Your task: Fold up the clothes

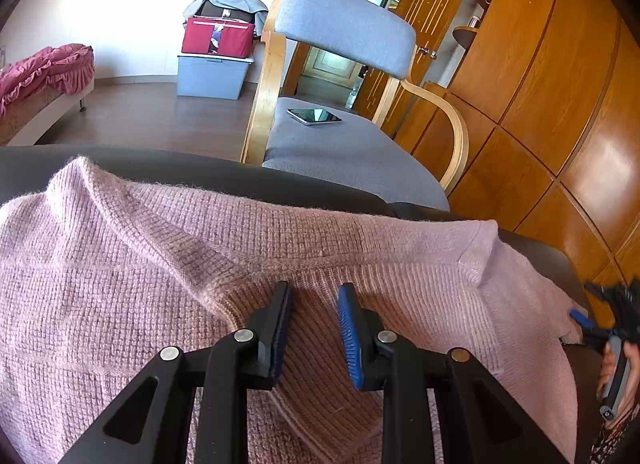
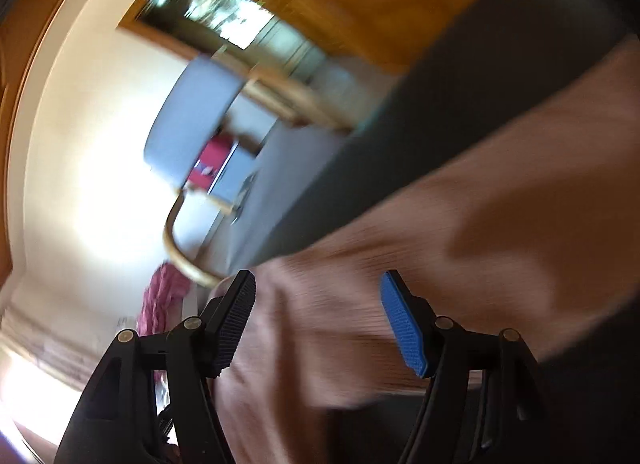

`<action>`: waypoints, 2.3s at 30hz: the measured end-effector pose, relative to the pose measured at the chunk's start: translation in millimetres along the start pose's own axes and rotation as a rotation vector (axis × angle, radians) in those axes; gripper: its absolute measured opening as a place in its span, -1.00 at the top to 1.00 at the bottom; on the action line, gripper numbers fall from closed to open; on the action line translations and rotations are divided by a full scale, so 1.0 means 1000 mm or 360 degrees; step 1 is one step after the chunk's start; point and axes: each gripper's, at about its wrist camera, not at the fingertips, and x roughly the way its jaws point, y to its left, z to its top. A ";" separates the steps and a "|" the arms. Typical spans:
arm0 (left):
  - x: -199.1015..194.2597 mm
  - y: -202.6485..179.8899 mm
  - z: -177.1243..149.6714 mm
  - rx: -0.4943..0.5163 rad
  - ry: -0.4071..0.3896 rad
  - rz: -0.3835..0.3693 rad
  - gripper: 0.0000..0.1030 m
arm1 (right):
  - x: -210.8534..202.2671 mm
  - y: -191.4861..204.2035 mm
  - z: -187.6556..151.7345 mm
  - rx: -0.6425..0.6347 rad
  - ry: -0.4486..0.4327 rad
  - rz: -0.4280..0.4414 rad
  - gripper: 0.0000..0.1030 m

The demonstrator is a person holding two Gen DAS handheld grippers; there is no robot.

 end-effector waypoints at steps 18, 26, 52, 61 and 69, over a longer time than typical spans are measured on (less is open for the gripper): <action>0.002 0.003 0.000 -0.0038 -0.0005 -0.0032 0.55 | -0.127 -0.125 0.025 0.0388 -0.0476 -0.0357 -0.31; 0.002 0.004 0.000 -0.0054 -0.0007 -0.0046 0.55 | -0.108 -0.123 0.037 0.0334 -0.0573 -0.0428 -0.02; 0.002 0.007 0.000 -0.0071 -0.0009 -0.0063 0.55 | -0.072 -0.060 0.064 0.0061 -0.0508 -0.0361 0.91; 0.002 0.007 0.000 -0.0080 -0.0009 -0.0075 0.55 | -0.034 0.030 0.032 -0.0278 -0.0361 -0.0148 0.92; 0.000 0.007 0.000 -0.0088 -0.0010 -0.0083 0.55 | 0.019 0.074 0.013 -0.0338 -0.0132 0.0073 0.92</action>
